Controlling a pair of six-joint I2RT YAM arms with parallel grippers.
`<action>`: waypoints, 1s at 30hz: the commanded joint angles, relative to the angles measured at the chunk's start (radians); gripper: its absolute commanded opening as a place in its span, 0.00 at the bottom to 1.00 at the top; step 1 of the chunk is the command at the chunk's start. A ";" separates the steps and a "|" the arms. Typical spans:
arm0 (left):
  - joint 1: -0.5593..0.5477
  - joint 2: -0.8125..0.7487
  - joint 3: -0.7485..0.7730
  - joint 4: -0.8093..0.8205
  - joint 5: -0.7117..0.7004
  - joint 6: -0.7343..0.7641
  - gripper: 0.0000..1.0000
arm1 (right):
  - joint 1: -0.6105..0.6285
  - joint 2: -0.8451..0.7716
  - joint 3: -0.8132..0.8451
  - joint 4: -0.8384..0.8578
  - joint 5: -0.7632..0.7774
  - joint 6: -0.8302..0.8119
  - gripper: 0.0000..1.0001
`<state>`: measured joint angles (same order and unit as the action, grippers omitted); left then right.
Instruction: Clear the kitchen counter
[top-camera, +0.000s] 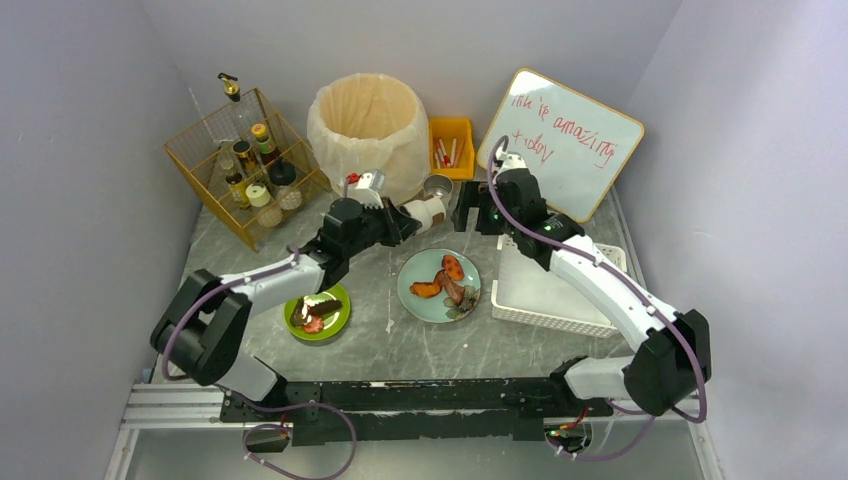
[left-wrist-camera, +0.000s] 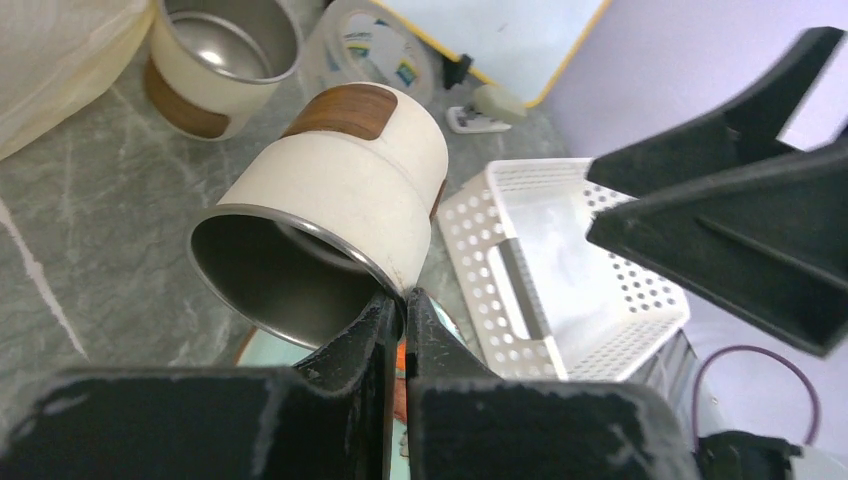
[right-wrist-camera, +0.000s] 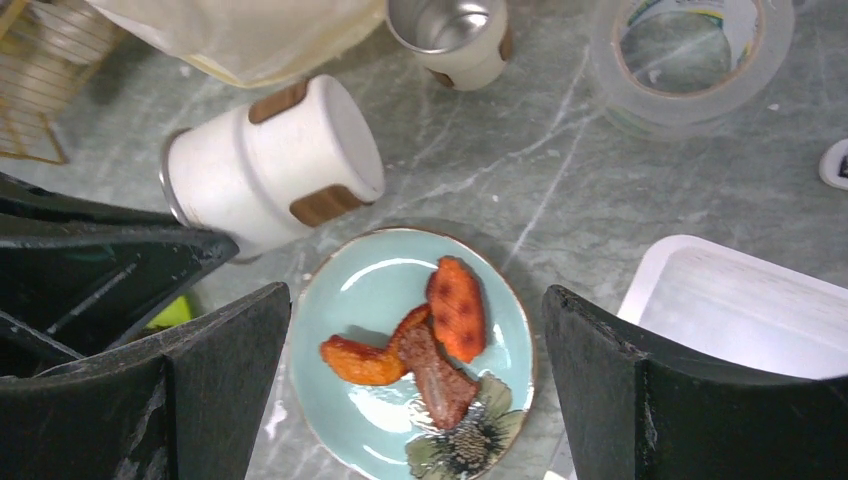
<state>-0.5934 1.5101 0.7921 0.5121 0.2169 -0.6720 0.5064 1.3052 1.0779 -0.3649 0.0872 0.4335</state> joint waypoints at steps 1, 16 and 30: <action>-0.003 -0.100 -0.026 0.121 0.086 -0.026 0.05 | -0.014 -0.073 0.029 0.076 -0.073 0.072 1.00; -0.003 -0.194 -0.068 0.454 0.277 -0.168 0.05 | -0.229 -0.121 0.009 0.430 -0.748 0.327 1.00; -0.003 -0.165 -0.039 0.627 0.361 -0.236 0.05 | -0.241 -0.103 0.021 0.457 -0.881 0.320 0.99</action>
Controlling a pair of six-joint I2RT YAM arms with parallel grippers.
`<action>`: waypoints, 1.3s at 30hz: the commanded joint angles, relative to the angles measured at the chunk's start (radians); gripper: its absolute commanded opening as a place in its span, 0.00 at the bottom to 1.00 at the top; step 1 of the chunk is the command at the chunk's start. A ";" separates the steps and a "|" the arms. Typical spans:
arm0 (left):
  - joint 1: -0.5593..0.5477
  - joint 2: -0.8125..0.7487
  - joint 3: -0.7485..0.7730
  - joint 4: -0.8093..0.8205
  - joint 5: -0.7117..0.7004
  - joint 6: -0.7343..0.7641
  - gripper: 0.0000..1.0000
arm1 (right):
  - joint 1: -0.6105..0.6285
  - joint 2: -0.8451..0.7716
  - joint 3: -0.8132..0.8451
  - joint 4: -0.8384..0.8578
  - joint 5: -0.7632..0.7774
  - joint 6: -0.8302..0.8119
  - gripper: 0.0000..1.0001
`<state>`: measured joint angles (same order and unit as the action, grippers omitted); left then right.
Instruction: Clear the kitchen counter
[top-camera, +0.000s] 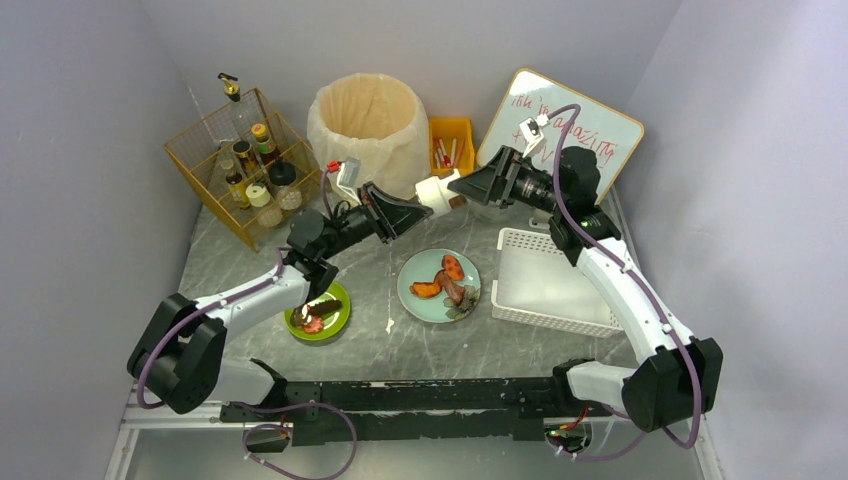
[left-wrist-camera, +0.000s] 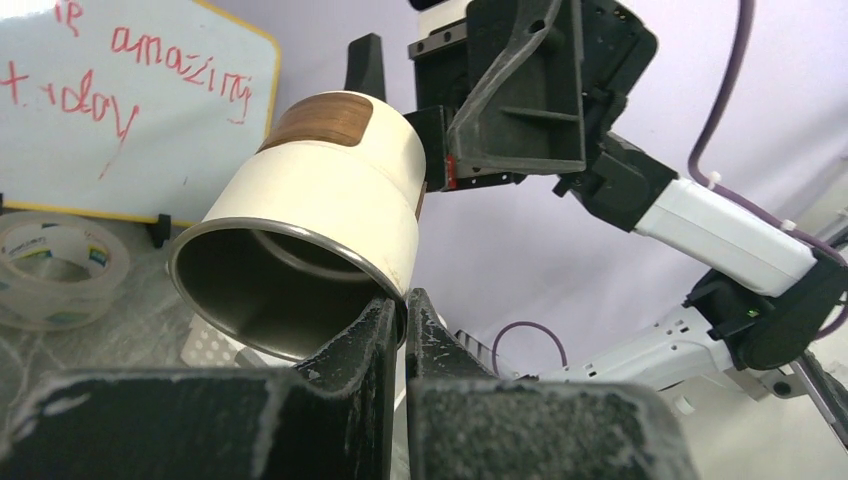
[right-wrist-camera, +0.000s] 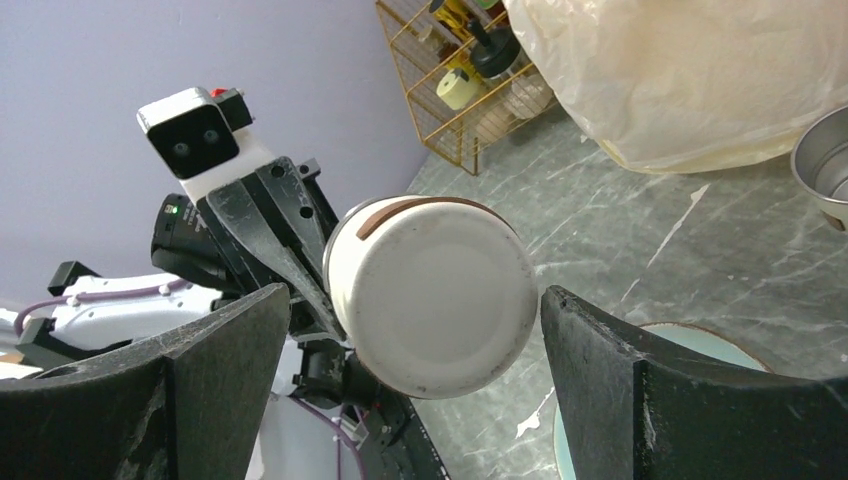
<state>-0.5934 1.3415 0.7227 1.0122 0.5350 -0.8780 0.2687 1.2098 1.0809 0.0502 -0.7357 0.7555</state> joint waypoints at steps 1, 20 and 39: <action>-0.003 0.005 0.030 0.136 0.045 -0.034 0.05 | -0.005 -0.008 0.015 0.049 -0.065 0.005 0.98; -0.003 0.020 0.022 0.146 0.049 -0.035 0.05 | -0.008 -0.016 -0.006 0.063 -0.034 0.008 0.59; -0.003 -0.030 0.163 -0.453 -0.184 0.234 0.97 | -0.008 -0.156 0.028 -0.556 0.726 -0.306 0.13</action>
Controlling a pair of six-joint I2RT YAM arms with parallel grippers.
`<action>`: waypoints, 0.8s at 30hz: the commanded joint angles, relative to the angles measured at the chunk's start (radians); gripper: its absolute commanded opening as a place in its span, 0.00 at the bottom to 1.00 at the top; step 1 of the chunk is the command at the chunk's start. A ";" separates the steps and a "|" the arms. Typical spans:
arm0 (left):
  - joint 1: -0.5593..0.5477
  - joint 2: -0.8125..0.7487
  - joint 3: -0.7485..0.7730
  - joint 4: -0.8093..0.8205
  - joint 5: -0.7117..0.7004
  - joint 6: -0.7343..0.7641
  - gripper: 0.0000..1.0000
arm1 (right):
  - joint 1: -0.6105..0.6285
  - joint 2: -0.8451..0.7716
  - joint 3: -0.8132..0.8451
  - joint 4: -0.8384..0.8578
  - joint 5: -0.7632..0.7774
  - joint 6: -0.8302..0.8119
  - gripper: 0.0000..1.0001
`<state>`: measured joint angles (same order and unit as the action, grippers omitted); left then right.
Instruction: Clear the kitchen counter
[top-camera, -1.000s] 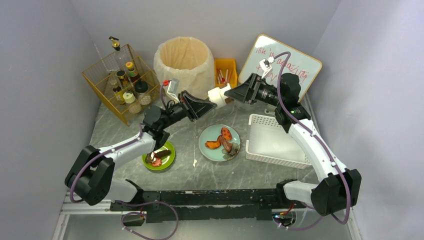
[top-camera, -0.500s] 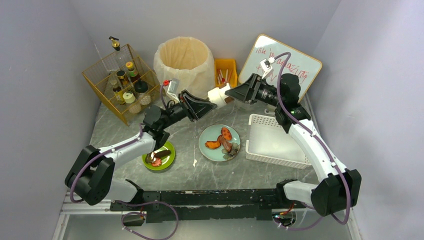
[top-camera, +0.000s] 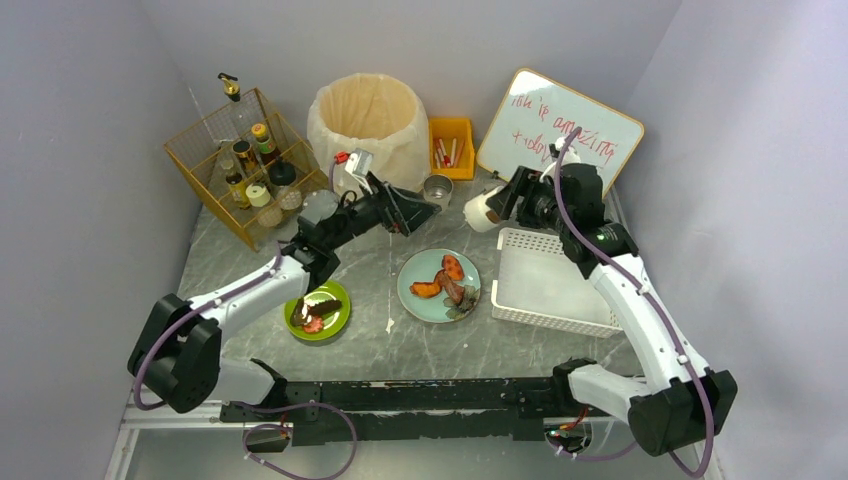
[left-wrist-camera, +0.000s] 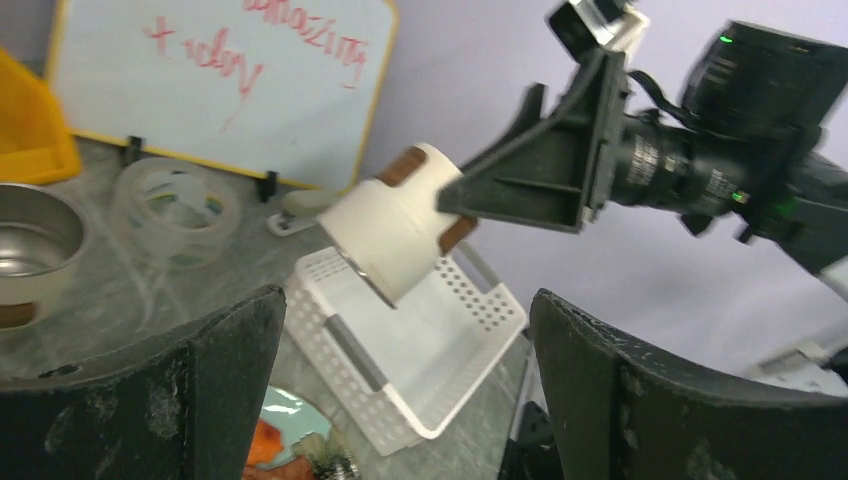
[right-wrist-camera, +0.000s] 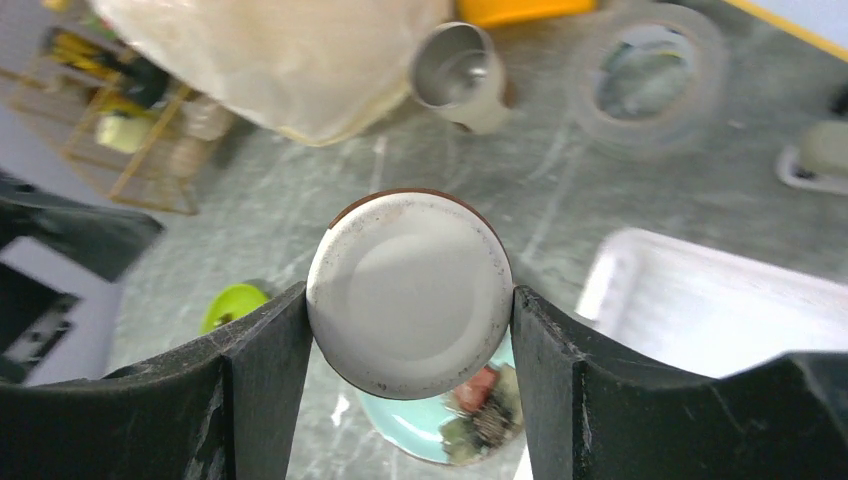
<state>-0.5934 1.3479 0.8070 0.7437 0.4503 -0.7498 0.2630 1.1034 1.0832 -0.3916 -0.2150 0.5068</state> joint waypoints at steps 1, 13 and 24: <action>-0.003 -0.033 0.090 -0.212 -0.110 0.114 0.97 | -0.002 -0.058 0.017 -0.129 0.238 -0.059 0.13; -0.002 0.020 0.144 -0.335 -0.162 0.115 0.97 | -0.002 -0.032 -0.030 -0.250 0.522 -0.060 0.02; -0.002 0.038 0.157 -0.407 -0.200 0.100 0.97 | 0.008 0.103 -0.071 -0.216 0.528 -0.065 0.00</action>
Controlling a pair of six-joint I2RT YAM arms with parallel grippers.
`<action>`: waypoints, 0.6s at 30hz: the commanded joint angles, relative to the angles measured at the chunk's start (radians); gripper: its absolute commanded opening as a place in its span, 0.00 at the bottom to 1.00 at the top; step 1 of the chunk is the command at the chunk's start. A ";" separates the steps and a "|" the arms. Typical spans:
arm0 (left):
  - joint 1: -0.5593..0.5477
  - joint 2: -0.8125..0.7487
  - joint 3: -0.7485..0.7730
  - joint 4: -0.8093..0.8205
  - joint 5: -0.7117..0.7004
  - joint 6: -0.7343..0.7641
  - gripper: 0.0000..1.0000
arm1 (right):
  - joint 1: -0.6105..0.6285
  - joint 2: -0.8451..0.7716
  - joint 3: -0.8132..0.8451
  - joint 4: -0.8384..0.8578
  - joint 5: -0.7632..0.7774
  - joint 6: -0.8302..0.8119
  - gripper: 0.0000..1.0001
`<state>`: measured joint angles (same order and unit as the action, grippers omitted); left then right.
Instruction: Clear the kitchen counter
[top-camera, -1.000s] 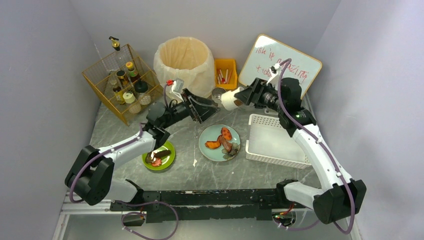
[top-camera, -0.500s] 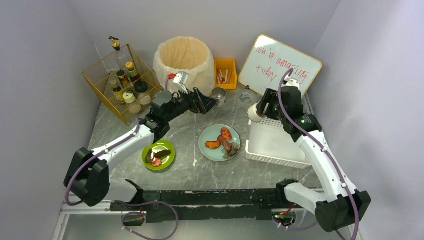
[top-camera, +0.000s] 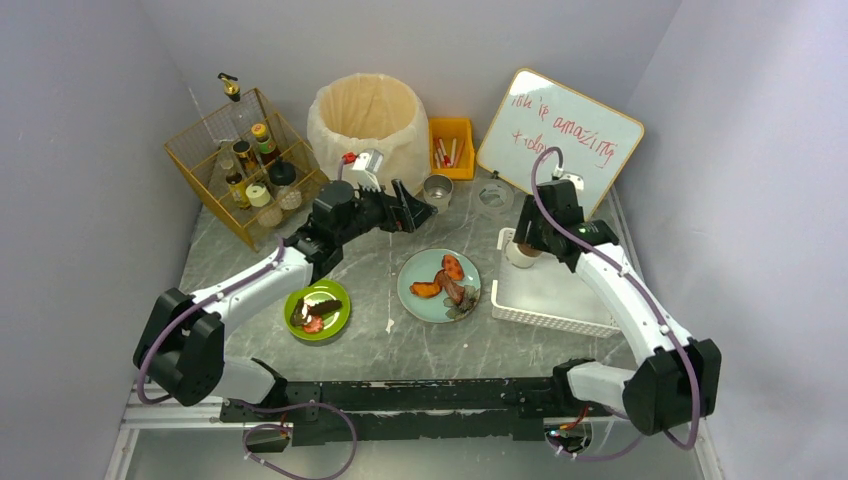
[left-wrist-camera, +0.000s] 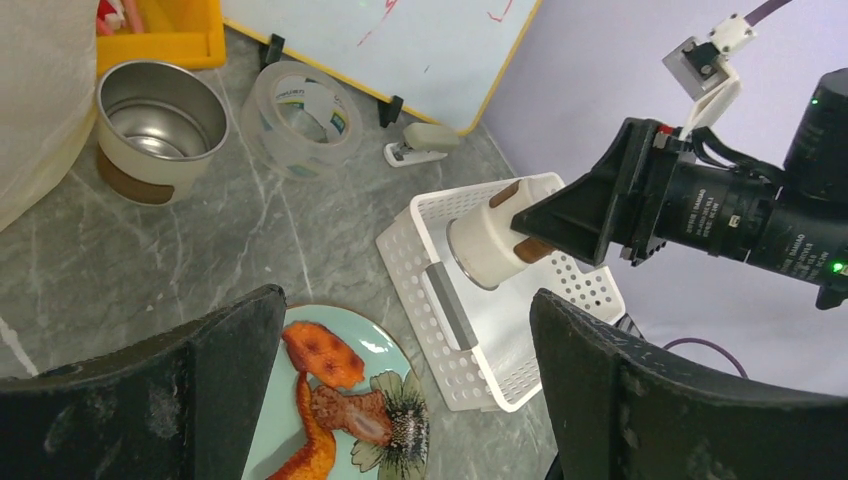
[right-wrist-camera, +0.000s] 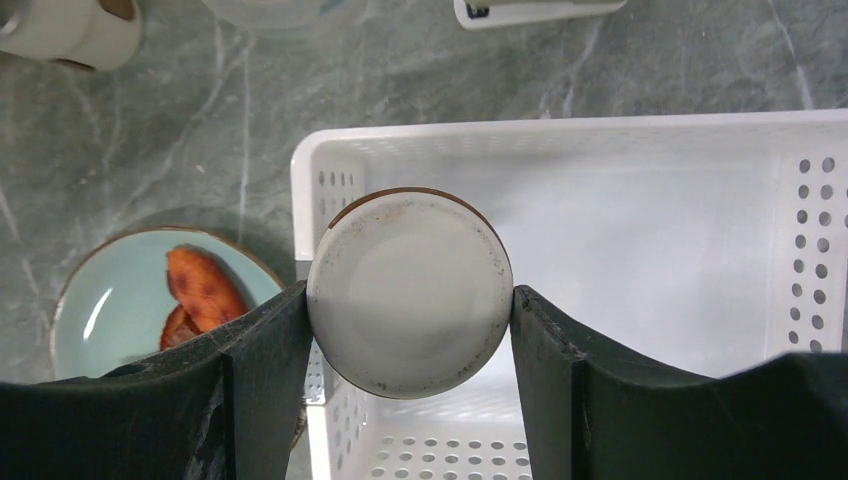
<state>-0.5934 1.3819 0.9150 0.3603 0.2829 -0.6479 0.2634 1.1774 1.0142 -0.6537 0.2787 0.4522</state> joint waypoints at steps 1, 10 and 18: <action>-0.002 0.008 0.056 -0.037 -0.038 -0.001 0.97 | 0.012 0.039 -0.002 0.048 0.044 -0.009 0.00; 0.000 0.038 0.080 -0.079 -0.045 -0.007 0.97 | 0.057 0.119 -0.032 0.100 0.130 -0.019 0.00; 0.003 0.045 0.084 -0.089 -0.052 -0.010 0.97 | 0.087 0.196 -0.042 0.180 0.091 -0.017 0.00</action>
<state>-0.5934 1.4223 0.9543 0.2604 0.2375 -0.6502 0.3309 1.3609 0.9707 -0.5655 0.3618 0.4442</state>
